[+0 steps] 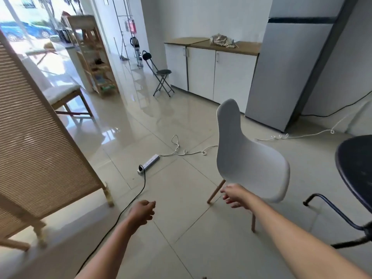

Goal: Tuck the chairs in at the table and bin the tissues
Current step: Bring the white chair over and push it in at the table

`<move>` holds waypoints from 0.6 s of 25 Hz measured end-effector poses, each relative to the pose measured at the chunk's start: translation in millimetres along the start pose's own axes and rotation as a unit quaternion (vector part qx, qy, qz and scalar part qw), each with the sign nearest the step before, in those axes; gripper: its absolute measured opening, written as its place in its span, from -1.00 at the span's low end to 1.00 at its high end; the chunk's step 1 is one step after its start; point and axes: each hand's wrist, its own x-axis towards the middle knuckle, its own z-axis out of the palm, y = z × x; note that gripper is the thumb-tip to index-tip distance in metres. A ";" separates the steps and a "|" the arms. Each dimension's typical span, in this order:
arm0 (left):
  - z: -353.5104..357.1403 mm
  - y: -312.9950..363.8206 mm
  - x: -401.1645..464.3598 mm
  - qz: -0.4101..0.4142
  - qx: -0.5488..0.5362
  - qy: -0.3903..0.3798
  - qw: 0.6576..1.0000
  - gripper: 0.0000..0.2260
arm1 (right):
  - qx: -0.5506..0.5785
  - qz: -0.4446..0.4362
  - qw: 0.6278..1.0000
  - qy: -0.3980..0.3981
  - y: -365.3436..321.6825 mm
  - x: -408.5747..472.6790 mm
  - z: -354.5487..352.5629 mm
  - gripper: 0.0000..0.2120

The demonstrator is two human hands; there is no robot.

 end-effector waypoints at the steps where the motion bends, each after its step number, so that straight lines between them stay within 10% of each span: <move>1: -3.4 10.6 14.9 0.002 0.002 -0.004 1.000 -0.82 | 0.000 -0.011 1.000 -0.003 -17.2 13.4 -1.3 -0.85; 15: -1.0 284.7 281.7 0.132 0.044 -0.105 0.985 -0.84 | 0.088 -0.139 0.962 0.216 -208.4 247.4 -124.0 -0.82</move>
